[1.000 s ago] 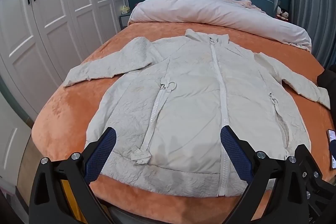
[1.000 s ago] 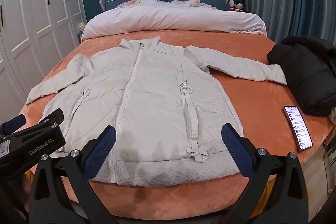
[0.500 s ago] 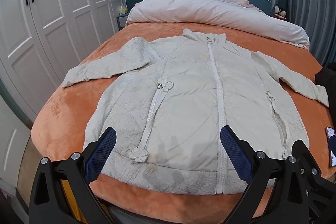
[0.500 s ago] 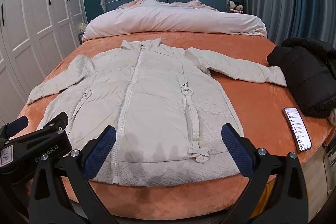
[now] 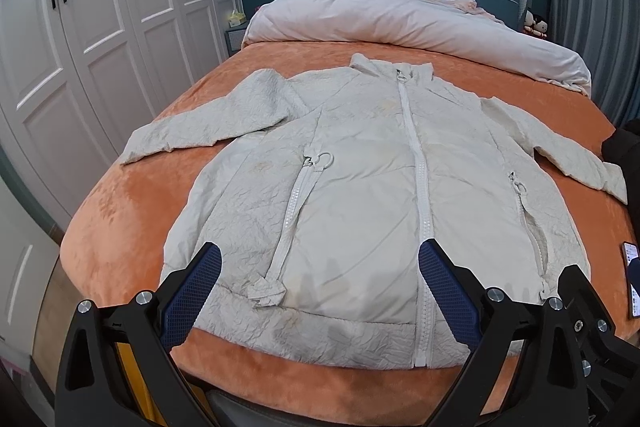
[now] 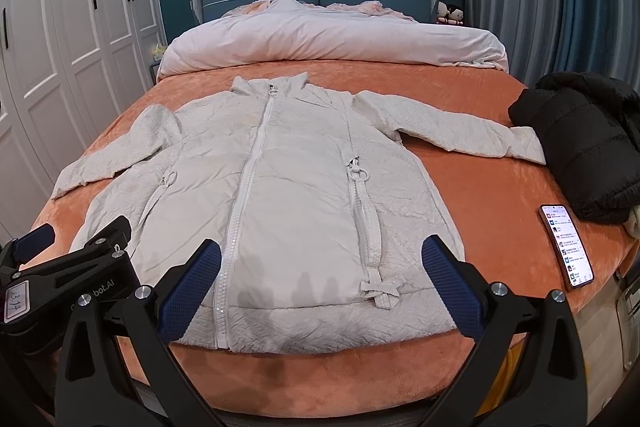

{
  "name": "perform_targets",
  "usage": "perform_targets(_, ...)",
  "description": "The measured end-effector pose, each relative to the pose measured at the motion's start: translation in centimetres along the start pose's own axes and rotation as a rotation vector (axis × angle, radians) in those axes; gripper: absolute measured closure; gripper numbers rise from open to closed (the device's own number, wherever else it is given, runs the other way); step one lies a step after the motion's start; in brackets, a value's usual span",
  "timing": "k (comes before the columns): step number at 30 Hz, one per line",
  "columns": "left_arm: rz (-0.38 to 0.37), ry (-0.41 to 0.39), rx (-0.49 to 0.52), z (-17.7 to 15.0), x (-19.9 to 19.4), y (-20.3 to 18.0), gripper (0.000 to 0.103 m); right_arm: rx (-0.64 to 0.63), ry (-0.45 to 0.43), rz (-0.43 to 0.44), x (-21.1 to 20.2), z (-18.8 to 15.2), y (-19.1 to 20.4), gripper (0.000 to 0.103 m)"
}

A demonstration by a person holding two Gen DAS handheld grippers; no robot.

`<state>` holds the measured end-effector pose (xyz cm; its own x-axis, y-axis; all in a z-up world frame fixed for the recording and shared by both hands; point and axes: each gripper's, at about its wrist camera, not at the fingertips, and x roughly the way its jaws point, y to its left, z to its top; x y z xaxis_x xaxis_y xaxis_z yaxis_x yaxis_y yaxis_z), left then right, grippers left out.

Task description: Fold large clothes

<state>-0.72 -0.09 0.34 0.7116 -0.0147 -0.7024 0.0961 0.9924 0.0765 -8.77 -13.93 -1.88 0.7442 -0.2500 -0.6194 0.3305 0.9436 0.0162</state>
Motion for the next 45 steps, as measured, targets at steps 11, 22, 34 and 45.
perform_targets(11, 0.001, 0.001, -0.001, -0.17, 0.01, 0.15, 0.007, 0.001, 0.001, -0.001, -0.01, 0.02, 0.06, 0.005)
perform_targets(22, 0.001, 0.002, -0.003, -0.28, 0.03, 0.22, 0.007, 0.002, 0.002, 0.0, -0.01, -0.01, 0.07, 0.005)
perform_targets(34, 0.0, 0.003, -0.003, -0.32, 0.02, 0.26, 0.007, 0.001, 0.003, 0.0, 0.06, -0.01, 0.05, 0.005)
perform_targets(45, 0.0, 0.003, -0.003, -0.37, 0.04, 0.3, 0.007, 0.001, 0.004, -0.001, 0.1, -0.01, 0.06, 0.005)
